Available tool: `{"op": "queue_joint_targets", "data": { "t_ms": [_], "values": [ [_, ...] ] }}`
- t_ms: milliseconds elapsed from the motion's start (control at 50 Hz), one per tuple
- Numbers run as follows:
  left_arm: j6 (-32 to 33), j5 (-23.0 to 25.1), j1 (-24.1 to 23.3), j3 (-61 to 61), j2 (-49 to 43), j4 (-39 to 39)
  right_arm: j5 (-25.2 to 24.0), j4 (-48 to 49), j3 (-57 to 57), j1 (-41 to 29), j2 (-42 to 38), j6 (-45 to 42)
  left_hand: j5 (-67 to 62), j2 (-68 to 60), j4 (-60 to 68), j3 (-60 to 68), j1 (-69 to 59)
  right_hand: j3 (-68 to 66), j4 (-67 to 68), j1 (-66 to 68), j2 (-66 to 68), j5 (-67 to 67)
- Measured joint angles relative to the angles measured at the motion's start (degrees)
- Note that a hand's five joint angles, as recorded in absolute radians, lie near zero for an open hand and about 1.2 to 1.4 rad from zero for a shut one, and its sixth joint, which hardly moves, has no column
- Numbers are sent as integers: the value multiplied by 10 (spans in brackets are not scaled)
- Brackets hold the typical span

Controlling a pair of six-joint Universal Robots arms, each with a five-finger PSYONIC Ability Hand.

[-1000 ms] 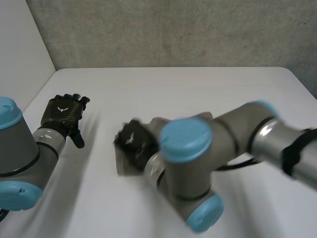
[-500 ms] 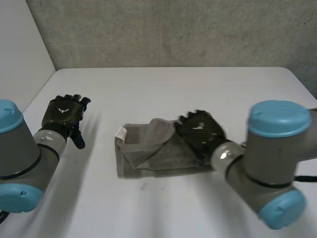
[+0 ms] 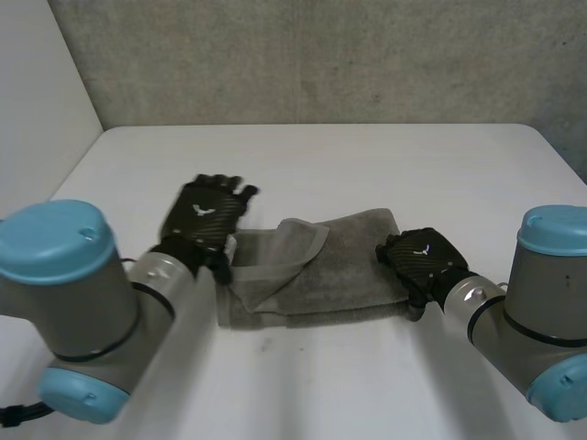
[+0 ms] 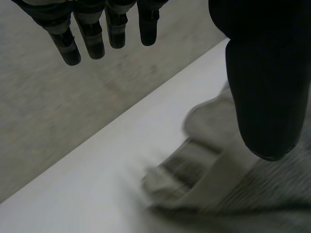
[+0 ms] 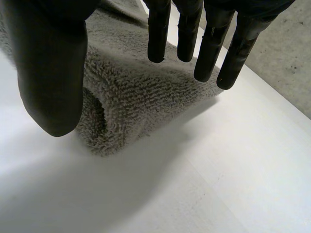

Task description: Fold the towel.

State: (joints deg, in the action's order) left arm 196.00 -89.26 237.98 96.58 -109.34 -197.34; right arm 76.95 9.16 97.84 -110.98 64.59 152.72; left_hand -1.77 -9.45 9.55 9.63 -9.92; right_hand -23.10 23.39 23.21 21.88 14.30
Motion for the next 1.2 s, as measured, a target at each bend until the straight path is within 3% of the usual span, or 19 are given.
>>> {"op": "queue_joint_targets", "data": {
  "t_ms": [160,360,500,640,740,880,1100,1200],
  "values": [
    [-3,0,-61,-68,-63,5,-2,4,13,-6,5,1,0,-1,1,1,0,0,0,0,0,0],
    [-12,-1,-87,-163,-146,46,-3,16,24,-9,-2,-1,0,-5,3,2,-2,-1,1,6,1,6],
    [-19,-9,-90,-224,-198,68,0,25,24,-9,-8,-3,0,-19,17,16,-14,-124,118,123,134,113],
    [-19,-68,-85,-275,-241,73,2,33,20,-8,-17,-5,-3,-32,30,30,-26,-232,241,242,251,231],
    [-16,-160,-78,-282,-251,73,3,36,17,-8,-23,-13,-22,-45,44,43,-40,-311,330,328,330,320],
    [-13,-274,-77,-244,-236,80,9,44,20,-8,-25,-44,-24,-47,45,45,-41,-339,362,349,363,350],
    [-20,-299,-110,-170,-182,85,34,47,21,-8,-16,-87,-18,-41,41,39,-38,-524,526,493,502,518],
    [-22,-299,-117,-156,-149,86,40,44,13,-9,-8,-132,-11,-31,31,30,-28,-534,535,515,506,527]
  ]
}}
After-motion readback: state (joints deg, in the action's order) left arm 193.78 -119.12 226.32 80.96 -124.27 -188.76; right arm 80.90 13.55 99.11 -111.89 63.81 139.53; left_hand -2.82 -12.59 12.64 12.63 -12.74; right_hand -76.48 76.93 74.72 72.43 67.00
